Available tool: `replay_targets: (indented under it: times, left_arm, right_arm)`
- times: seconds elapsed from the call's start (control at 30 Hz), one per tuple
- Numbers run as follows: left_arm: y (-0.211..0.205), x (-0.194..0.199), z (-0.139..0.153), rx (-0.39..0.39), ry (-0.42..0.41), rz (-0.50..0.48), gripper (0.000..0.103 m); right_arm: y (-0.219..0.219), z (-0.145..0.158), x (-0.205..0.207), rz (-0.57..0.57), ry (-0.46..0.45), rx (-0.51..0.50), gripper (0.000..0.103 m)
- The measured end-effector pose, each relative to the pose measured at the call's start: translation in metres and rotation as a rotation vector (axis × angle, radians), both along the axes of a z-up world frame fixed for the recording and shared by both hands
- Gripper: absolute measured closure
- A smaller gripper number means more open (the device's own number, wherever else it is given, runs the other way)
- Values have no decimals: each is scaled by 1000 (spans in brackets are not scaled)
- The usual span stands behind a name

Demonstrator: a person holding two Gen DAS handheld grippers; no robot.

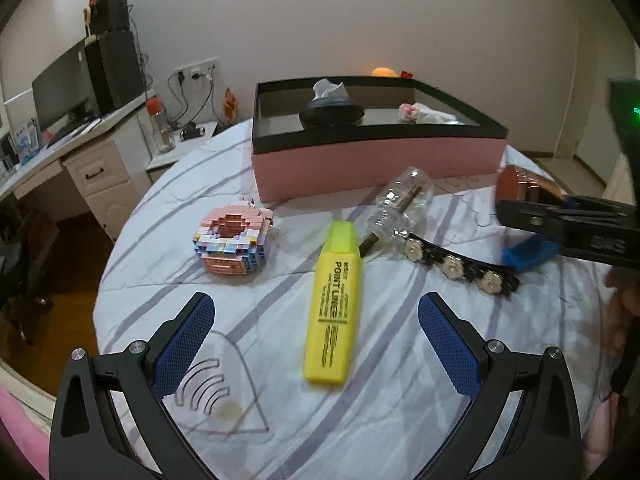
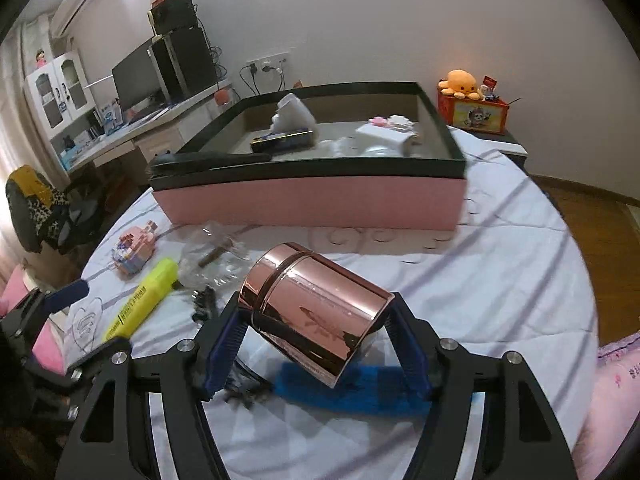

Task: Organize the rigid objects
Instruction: 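Grasp the copper cup with the right gripper while the left gripper grasps the yellow highlighter, then lift the copper cup with the right gripper while the left gripper lifts the yellow highlighter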

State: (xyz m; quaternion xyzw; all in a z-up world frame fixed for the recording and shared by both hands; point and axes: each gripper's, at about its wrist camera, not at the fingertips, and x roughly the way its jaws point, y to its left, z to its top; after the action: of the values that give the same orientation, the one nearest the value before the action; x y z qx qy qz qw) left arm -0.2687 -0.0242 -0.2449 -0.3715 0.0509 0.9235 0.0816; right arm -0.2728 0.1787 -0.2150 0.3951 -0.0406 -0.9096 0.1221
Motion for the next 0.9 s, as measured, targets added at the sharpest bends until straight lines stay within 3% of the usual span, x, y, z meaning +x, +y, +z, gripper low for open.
replay_targets:
  times: [0.07,0.1,0.17,0.23,0.3,0.4,0.63,0.9]
  left_arm:
    - [1,-8,-5,15,-30,5,2]
    - [2,-10,-7,15,-33,6,10]
    - [7,-15,-10,2,-51,-12,29]
    - [12,-17,-13,-9,-69,-38,65]
    - [19,-14,-12,-11,-53,-78,76]
    - [26,-12,-13,-39,-45,-111,77]
    - [27,-19,-15,1,-75,-114,74]
    - [25,-16,-11,21,-68,-111,78]
  right_arm:
    - [9,1,2,-12,8,-8,33]
    - [12,0,2,-13,4,-11,33]
    - [18,-1,1,-17,2,-22,33]
    - [22,-2,1,-20,2,-29,33]
    - [25,-2,0,-18,4,-35,33]
    - [26,-3,-2,-13,1,-44,33]
    - [22,-4,-1,5,0,-45,33]
    - [18,-2,5,15,2,-44,33]
